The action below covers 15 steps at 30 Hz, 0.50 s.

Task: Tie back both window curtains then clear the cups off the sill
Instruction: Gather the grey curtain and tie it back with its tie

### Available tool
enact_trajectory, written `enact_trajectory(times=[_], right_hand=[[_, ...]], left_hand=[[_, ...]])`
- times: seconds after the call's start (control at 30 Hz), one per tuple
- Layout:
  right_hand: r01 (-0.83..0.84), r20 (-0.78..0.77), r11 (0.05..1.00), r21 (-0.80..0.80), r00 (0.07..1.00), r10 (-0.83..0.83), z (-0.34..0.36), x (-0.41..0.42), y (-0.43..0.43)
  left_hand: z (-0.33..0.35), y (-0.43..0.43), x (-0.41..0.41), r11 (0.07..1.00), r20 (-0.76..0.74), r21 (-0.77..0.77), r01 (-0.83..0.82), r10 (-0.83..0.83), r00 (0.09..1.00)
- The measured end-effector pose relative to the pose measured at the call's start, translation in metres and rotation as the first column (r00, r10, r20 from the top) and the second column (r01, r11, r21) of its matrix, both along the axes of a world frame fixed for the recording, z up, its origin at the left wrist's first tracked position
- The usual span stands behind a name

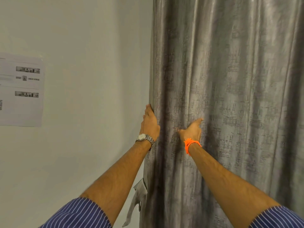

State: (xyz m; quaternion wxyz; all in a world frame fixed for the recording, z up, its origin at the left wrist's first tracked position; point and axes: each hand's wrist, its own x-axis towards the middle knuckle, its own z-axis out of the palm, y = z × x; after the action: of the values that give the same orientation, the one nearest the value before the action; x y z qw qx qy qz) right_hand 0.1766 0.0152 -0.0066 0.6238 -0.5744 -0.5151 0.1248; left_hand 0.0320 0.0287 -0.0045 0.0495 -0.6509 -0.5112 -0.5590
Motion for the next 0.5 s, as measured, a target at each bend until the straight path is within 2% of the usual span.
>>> enact_trajectory(times=[0.3,0.5], right_hand=[[0.003,0.077,1.000,-0.023,0.997,-0.001,-0.004,-0.004,-0.003],[0.009,0.238,0.999,0.031,0.971,-0.016,-0.011,-0.008,0.003]], left_hand=[[0.005,-0.012,0.031,0.991,0.068,-0.100,0.090,-0.084,0.994],[0.010,-0.015,0.045,0.956,0.067,-0.192,0.220,-0.211,0.975]])
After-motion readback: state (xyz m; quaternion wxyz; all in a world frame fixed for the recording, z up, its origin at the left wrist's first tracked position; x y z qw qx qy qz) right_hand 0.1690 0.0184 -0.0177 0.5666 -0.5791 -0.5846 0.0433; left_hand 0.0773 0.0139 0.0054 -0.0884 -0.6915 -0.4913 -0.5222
